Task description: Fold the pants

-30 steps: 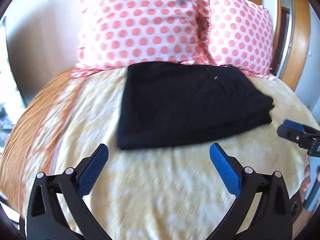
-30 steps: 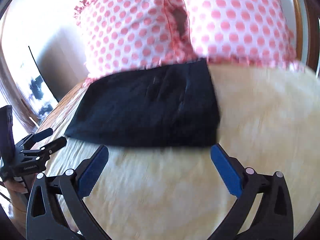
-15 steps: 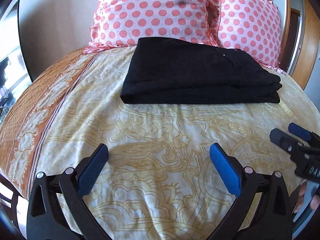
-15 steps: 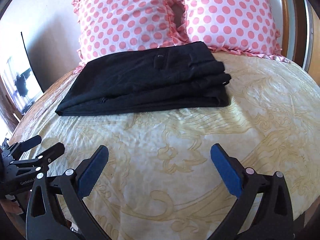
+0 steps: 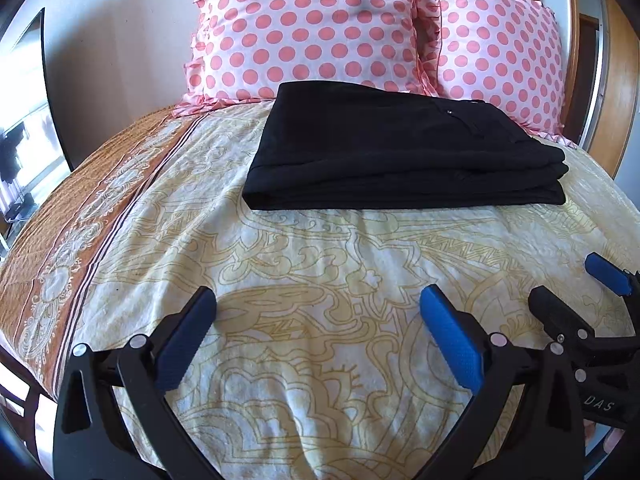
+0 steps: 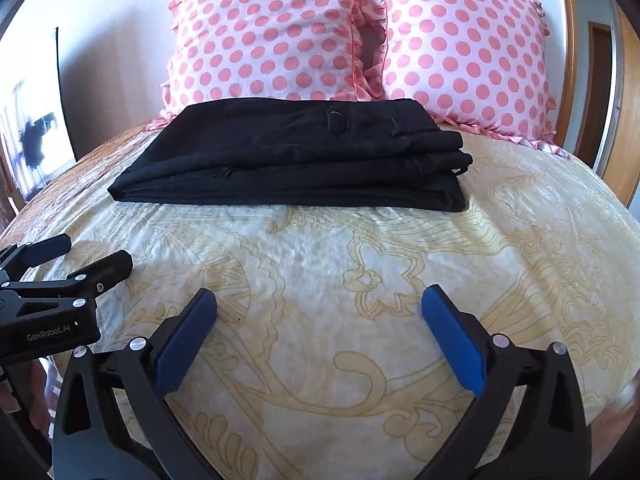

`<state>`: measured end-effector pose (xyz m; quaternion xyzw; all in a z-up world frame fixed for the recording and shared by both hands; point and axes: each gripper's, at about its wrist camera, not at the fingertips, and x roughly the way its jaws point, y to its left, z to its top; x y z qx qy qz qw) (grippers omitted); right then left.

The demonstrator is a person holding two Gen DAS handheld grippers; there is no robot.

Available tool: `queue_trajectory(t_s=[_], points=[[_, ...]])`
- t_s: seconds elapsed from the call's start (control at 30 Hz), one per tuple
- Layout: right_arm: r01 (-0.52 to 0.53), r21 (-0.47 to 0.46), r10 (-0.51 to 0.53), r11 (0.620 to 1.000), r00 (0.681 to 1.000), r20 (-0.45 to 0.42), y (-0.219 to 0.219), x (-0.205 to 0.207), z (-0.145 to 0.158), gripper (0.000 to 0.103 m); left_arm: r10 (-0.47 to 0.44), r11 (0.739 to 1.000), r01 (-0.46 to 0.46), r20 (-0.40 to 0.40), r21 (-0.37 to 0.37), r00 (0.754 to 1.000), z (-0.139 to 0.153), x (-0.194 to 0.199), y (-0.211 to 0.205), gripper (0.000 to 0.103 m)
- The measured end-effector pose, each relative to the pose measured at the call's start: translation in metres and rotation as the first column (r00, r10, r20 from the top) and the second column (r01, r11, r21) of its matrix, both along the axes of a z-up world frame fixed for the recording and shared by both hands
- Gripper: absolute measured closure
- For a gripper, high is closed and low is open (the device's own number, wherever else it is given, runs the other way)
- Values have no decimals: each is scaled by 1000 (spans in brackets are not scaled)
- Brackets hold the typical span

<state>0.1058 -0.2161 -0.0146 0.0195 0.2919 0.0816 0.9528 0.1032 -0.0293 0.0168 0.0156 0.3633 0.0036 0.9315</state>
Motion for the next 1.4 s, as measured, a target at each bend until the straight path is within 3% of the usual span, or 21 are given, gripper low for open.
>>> queue_trajectory(t_s=[0.47, 1.4], points=[[-2, -1, 2, 1000, 1000, -9, 0, 1, 1, 1, 45, 999, -45, 36, 3, 998, -2, -7, -3, 2], [-1, 0, 1, 1000, 1000, -7, -1, 1, 1, 1, 42, 999, -42, 35, 4, 999, -3, -6, -2, 2]])
